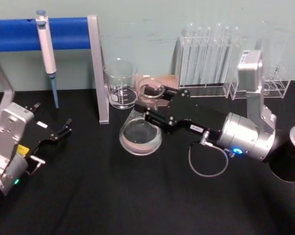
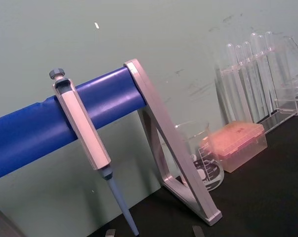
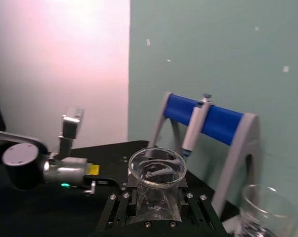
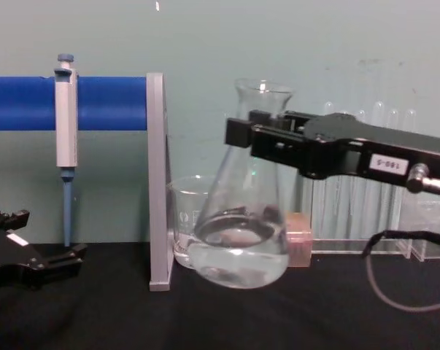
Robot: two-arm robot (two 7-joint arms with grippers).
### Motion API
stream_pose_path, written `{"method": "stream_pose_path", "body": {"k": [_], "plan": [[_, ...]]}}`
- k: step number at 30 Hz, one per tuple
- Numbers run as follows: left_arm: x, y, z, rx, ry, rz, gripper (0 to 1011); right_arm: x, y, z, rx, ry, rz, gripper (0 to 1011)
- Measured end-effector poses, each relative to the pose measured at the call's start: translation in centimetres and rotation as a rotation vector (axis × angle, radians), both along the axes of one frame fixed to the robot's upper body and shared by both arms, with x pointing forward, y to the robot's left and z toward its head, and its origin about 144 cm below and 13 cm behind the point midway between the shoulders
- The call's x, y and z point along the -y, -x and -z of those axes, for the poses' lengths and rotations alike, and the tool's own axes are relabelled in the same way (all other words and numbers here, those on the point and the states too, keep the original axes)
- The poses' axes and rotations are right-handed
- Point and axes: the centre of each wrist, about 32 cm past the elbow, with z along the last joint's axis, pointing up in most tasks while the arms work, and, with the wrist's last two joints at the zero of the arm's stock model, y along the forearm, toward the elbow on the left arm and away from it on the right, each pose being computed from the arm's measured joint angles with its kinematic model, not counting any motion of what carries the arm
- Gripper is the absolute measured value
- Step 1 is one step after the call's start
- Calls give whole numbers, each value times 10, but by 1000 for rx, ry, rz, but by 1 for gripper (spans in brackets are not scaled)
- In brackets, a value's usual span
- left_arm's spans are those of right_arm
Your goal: Grasp the erlenmeyer flask with one hand, shake it three times, then place it back.
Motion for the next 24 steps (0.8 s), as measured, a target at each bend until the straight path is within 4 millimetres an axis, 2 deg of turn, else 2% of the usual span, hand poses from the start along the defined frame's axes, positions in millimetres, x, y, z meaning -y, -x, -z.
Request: {"method": "stream_pose_path", "body": {"k": [5, 12, 20, 24], "plan": [[0, 0, 0, 0, 0, 0, 1001, -5, 0, 0, -2, 2, -30, 450], [0, 0, 0, 0, 0, 0, 1001, -2, 0, -1, 5, -2, -14, 450], [0, 0, 0, 0, 0, 0, 1001, 20, 2, -1, 19, -17, 107, 450], [0, 0, 0, 0, 0, 0, 1001, 41, 6, -1, 24, -26, 209, 449]]}}
